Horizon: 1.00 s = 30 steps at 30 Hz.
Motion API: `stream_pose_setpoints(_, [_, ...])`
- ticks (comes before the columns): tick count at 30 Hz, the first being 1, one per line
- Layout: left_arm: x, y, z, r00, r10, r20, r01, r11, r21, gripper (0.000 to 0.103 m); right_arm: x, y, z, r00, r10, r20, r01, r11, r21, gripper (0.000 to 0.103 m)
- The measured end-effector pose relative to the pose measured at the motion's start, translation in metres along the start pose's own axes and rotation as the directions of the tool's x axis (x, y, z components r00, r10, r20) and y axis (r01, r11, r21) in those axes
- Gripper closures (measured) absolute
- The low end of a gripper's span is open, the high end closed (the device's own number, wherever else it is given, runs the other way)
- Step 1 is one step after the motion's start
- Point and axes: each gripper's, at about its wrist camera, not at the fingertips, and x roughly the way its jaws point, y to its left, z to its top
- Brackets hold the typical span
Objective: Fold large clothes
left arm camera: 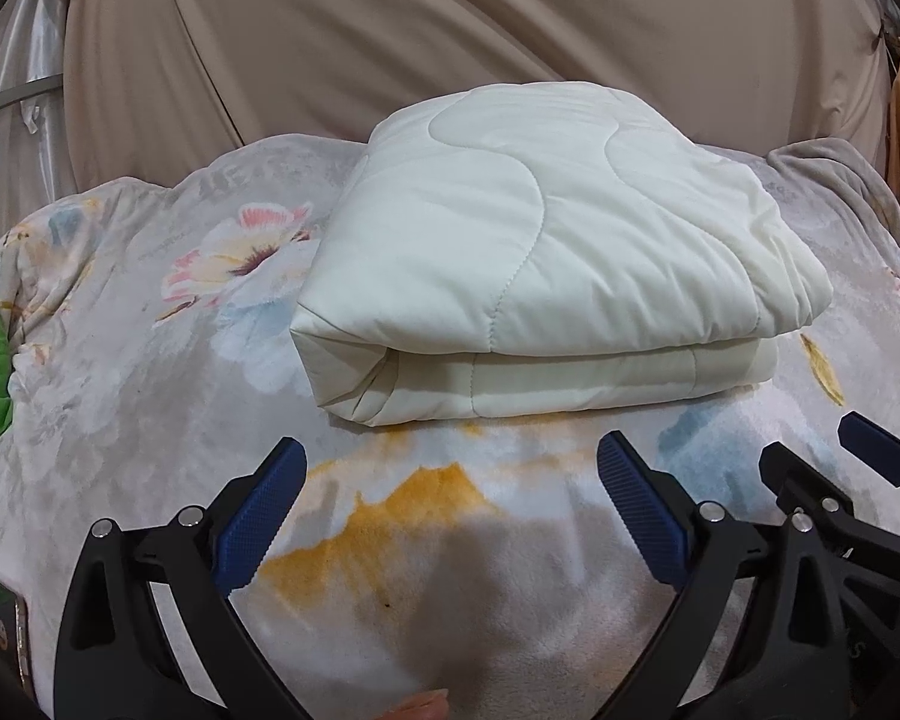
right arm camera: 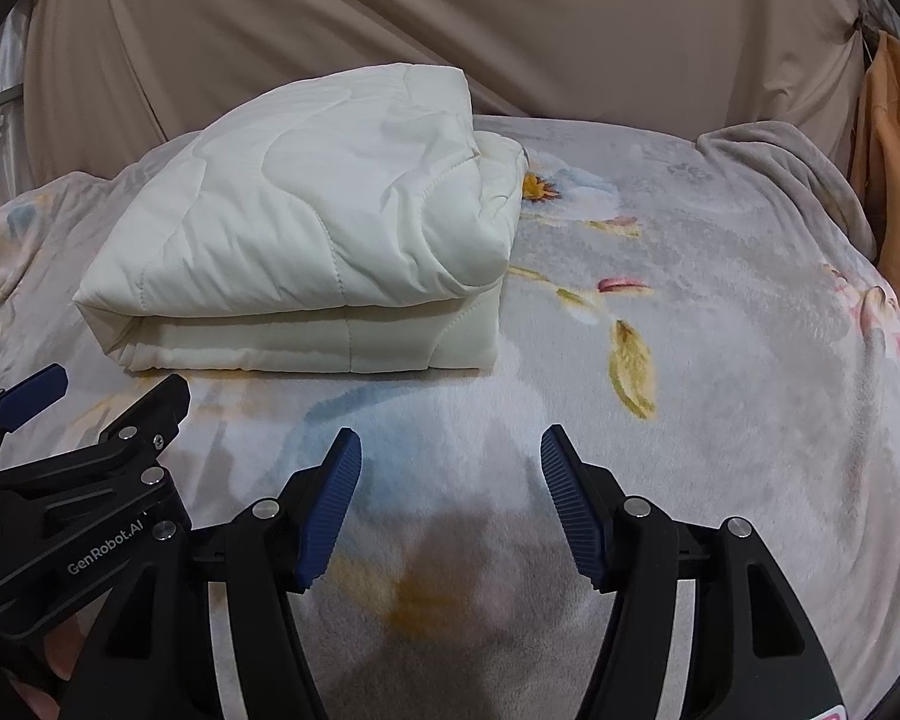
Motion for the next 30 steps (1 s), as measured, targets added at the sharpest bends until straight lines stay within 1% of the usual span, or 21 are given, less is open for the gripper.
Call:
stream_pose_setpoints(19, [0.0003, 0.0004, -0.0005, 1.000, 0.005, 0.002, -0.005, 1.000, 0.001, 0.008, -0.0040, 0.0026, -0.0034, 0.999, -0.028, 0.024, 0.029, 1.000, -0.009, 0.042])
stream_pose_setpoints(30, [0.0003, 0.0008, -0.0005, 1.000, 0.004, 0.002, -0.004, 1.000, 0.002, 0.008, -0.0045, 0.0020, -0.0028, 0.999, -0.031, 0.029, 0.031, 0.999, -0.012, 0.042])
